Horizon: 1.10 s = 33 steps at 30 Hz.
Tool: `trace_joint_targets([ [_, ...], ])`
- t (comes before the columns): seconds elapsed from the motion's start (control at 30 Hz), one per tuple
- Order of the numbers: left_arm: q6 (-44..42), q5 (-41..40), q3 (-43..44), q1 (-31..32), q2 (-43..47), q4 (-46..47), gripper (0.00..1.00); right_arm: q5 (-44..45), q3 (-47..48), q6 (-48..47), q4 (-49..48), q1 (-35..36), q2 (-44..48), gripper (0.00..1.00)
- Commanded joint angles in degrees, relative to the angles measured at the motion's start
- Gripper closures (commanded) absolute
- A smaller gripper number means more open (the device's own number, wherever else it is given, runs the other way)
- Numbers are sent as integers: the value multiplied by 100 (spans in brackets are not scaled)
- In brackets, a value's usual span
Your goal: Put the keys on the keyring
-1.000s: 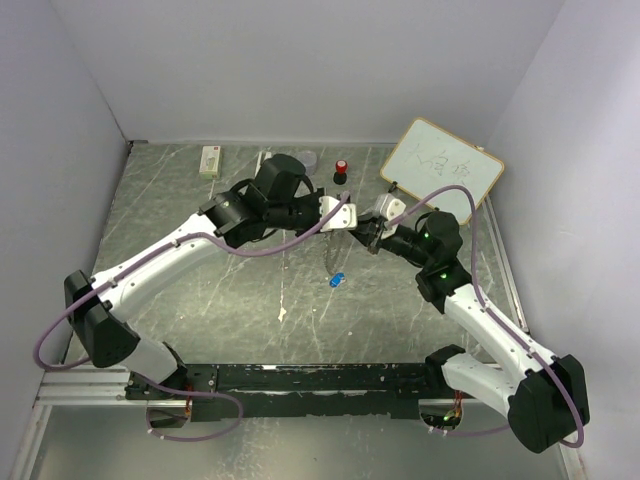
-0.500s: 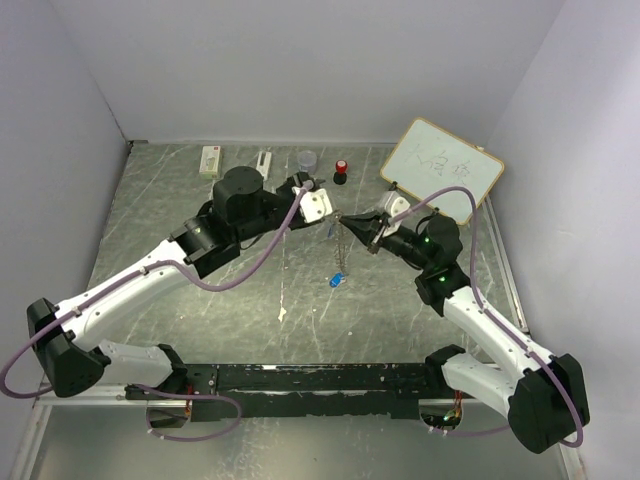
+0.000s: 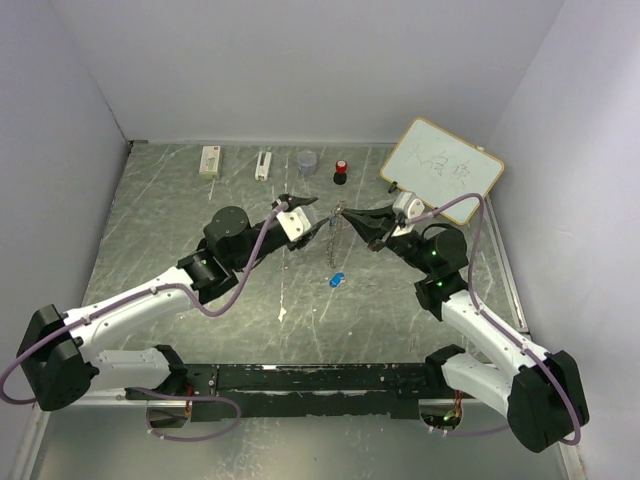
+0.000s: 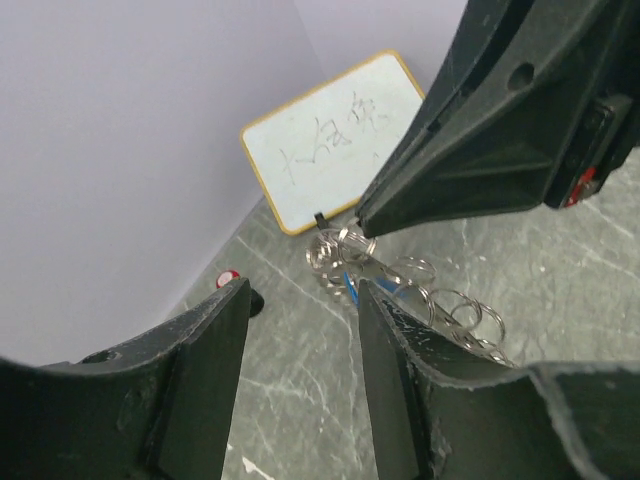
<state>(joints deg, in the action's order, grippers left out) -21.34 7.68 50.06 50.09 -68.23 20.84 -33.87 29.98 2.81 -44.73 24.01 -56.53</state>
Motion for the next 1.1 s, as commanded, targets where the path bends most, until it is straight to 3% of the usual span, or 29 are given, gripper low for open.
trace_joint_targets([
  [0.0, 205, 59, 19, 2, -64, 951, 43, -34, -39, 410, -1057, -52, -86, 100],
  [0.23, 180, 212, 26, 4, -209, 1182, 44, -120, -63, 527, -1251, -54, -159, 100],
  [1.07, 289, 805, 180, 6, -523, 1214, 66, -299, -65, 615, -1382, -50, -129, 100],
])
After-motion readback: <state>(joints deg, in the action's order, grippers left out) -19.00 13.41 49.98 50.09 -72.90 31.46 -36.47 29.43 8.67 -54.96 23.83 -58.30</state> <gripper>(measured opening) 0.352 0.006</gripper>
